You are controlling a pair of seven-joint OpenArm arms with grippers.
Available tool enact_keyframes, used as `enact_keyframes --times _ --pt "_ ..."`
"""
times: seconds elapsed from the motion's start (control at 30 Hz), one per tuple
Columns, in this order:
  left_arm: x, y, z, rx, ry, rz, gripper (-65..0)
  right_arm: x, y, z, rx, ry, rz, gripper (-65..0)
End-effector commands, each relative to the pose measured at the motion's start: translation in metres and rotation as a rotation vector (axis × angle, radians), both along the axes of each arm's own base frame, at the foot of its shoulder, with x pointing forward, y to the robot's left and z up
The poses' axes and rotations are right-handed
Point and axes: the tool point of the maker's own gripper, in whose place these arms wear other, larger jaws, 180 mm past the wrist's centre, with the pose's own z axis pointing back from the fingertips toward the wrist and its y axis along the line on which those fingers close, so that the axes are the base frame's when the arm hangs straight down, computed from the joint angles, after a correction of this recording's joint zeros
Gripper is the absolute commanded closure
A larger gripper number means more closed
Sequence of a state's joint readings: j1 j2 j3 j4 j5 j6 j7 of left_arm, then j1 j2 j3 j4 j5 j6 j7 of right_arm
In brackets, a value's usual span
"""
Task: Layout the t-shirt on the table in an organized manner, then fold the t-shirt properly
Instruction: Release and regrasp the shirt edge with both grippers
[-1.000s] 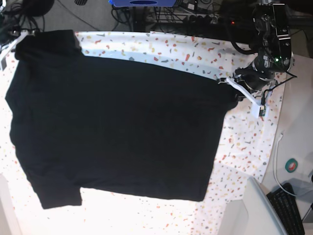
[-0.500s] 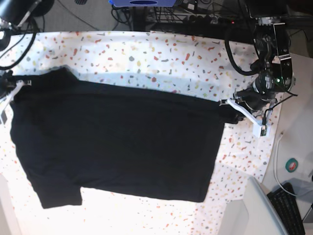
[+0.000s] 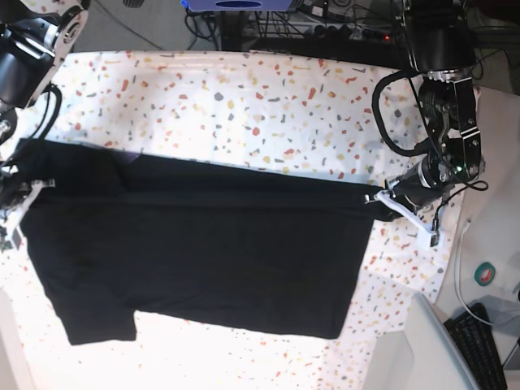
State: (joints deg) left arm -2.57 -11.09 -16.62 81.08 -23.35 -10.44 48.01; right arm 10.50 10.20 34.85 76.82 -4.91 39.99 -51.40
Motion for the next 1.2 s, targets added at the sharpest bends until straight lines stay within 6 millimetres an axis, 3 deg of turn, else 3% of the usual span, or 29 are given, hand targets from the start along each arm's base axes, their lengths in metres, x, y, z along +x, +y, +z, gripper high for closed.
enact_keyframes --times 0.0,0.1,0.23,0.33,0.53,0.9,1.17 --pt "0.015 0.007 0.015 0.013 -0.053 0.011 0.0 0.014 -0.007 0.014 -0.011 -0.048 -0.002 0.0" --pt "0.024 0.005 0.012 -0.001 -0.043 0.011 0.0 0.024 -0.004 0.014 0.012 -0.055 -0.003 0.0" --pt "0.037 -0.013 0.005 0.003 -0.016 -0.03 0.0 0.038 0.001 0.014 0.044 -0.091 0.002 0.0" --pt "0.04 -0.017 0.0 -0.001 0.003 -0.02 0.0 0.038 0.002 0.009 0.059 -0.083 0.001 0.0" --pt "0.049 -0.017 0.007 -0.003 -0.015 -0.016 0.0 0.046 0.004 0.012 0.067 -0.128 0.006 0.0" --pt "0.048 -0.013 -0.003 -0.015 0.015 0.001 0.0 0.072 0.013 0.014 0.135 -0.182 0.008 0.0" --pt "0.057 -0.012 0.005 -0.016 -0.003 0.004 0.0 0.069 0.011 0.007 0.146 -0.159 0.002 0.0"
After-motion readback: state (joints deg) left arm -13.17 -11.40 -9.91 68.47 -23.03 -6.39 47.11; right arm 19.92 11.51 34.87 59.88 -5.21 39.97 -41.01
